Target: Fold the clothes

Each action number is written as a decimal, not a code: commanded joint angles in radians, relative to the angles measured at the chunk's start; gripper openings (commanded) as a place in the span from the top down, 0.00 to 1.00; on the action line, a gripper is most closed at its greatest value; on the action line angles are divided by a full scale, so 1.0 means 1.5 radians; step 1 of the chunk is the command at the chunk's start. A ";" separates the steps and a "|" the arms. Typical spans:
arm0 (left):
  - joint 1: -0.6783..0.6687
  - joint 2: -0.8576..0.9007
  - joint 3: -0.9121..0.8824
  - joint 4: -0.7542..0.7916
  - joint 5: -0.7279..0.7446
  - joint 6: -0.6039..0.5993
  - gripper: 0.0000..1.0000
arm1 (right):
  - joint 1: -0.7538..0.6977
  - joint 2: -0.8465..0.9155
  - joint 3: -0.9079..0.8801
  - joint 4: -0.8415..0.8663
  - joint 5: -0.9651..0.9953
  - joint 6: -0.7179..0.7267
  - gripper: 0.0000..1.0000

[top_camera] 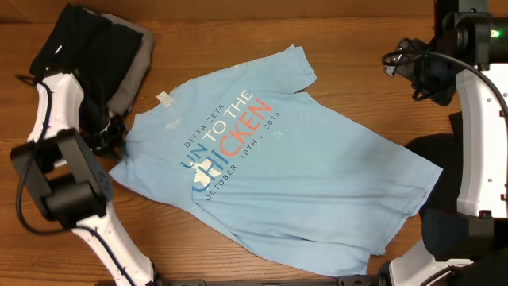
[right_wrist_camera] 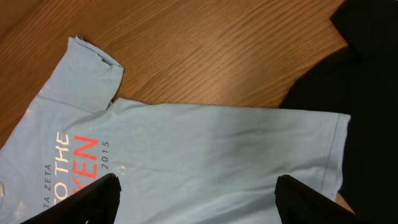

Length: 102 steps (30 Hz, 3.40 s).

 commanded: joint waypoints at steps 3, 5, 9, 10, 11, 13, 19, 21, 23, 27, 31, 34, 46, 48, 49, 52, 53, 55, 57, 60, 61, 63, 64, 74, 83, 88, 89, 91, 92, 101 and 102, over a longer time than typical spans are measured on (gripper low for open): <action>-0.127 -0.148 0.003 0.080 0.092 0.085 0.46 | -0.003 -0.014 0.004 0.008 -0.021 -0.013 0.14; -0.167 -0.159 0.003 0.112 0.078 0.091 0.28 | -0.003 -0.014 0.004 0.007 -0.021 -0.013 0.14; -0.250 -0.139 0.002 0.268 0.075 0.110 0.30 | -0.002 -0.014 0.004 0.008 -0.039 -0.013 0.12; -0.261 -0.128 0.002 0.292 0.075 0.116 0.30 | -0.002 -0.014 0.004 0.008 -0.048 -0.013 0.12; -0.273 -0.113 0.002 0.318 0.073 0.124 0.30 | -0.002 -0.014 0.004 0.008 -0.061 -0.013 0.12; -0.289 -0.078 0.002 0.365 0.046 0.126 0.30 | -0.002 -0.014 0.004 0.007 -0.089 -0.026 0.12; -0.292 0.022 0.003 0.502 0.042 0.155 0.27 | -0.001 -0.014 0.004 -0.014 -0.155 -0.049 0.11; -0.292 0.050 0.003 0.537 0.042 0.181 0.24 | -0.001 -0.014 0.004 -0.025 -0.155 -0.049 0.11; -0.292 0.074 0.002 0.562 0.040 0.205 0.23 | -0.001 -0.014 0.004 -0.036 -0.155 -0.049 0.11; -0.292 0.113 0.002 0.588 0.003 0.225 0.16 | -0.001 -0.014 0.004 -0.053 -0.155 -0.049 0.11; -0.288 0.129 0.002 0.583 -0.087 0.221 0.40 | -0.001 -0.014 0.004 -0.058 -0.152 -0.049 0.11; -0.266 0.134 0.002 0.566 -0.166 0.190 0.74 | -0.001 -0.014 0.003 -0.058 -0.142 -0.048 0.10; -0.102 0.112 0.019 0.516 0.020 0.091 0.87 | -0.021 -0.012 -0.220 0.056 -0.084 -0.037 0.07; -0.100 0.097 0.026 0.511 0.028 0.091 0.77 | -0.031 -0.012 -0.280 0.088 -0.079 -0.022 0.09; -0.100 0.084 0.030 0.508 0.038 0.093 0.68 | -0.038 -0.012 -0.316 0.112 -0.075 -0.020 0.12; -0.101 0.042 0.035 0.509 0.083 0.120 0.51 | -0.056 -0.012 -0.406 0.196 -0.078 -0.018 0.16; -0.102 0.024 0.037 0.509 0.096 0.121 0.46 | -0.059 -0.012 -0.431 0.226 -0.078 -0.018 0.18; -0.102 -0.016 0.041 0.502 0.116 0.120 0.42 | -0.062 -0.012 -0.487 0.297 -0.077 -0.026 0.27; -0.103 -0.059 0.043 0.487 0.127 0.121 0.40 | -0.062 -0.012 -0.537 0.361 -0.078 -0.025 0.30; -0.105 -0.127 0.046 0.456 0.133 0.121 0.38 | -0.062 -0.012 -0.604 0.452 -0.077 -0.020 0.32; -0.106 -0.154 0.047 0.440 0.133 0.120 0.37 | -0.063 -0.011 -0.629 0.490 -0.075 -0.020 0.32; -0.110 -0.206 0.047 0.408 0.135 0.121 0.37 | -0.063 -0.010 -0.659 0.540 -0.075 -0.020 0.32; -0.111 -0.228 0.047 0.393 0.135 0.121 0.37 | -0.063 -0.010 -0.671 0.561 -0.075 -0.020 0.32; -0.123 -0.427 0.047 0.265 0.135 0.120 0.36 | -0.062 0.020 -0.734 0.712 -0.075 -0.005 0.46; -0.128 -0.481 0.047 0.185 0.135 0.118 0.38 | -0.073 0.053 -0.724 0.779 -0.076 0.000 0.96; -0.128 -0.481 0.047 0.166 0.136 0.107 0.40 | -0.111 0.053 -0.661 0.852 -0.080 -0.001 0.96; -0.128 -0.481 0.047 0.165 0.135 0.107 0.40 | -0.120 0.053 -0.645 0.871 -0.080 -0.001 0.96; -0.128 -0.481 0.047 0.163 0.135 0.105 0.41 | -0.136 0.053 -0.613 0.899 -0.086 -0.001 0.96; -0.128 -0.481 0.047 0.162 0.135 0.105 0.40 | -0.140 0.053 -0.603 0.906 -0.090 -0.001 0.96; -0.133 -0.480 0.047 0.153 0.134 0.106 0.39 | -0.163 0.052 -0.534 0.947 -0.193 -0.028 0.20; -0.133 -0.480 0.047 0.148 0.129 0.106 0.38 | -0.166 0.051 -0.530 0.930 -0.203 -0.034 0.13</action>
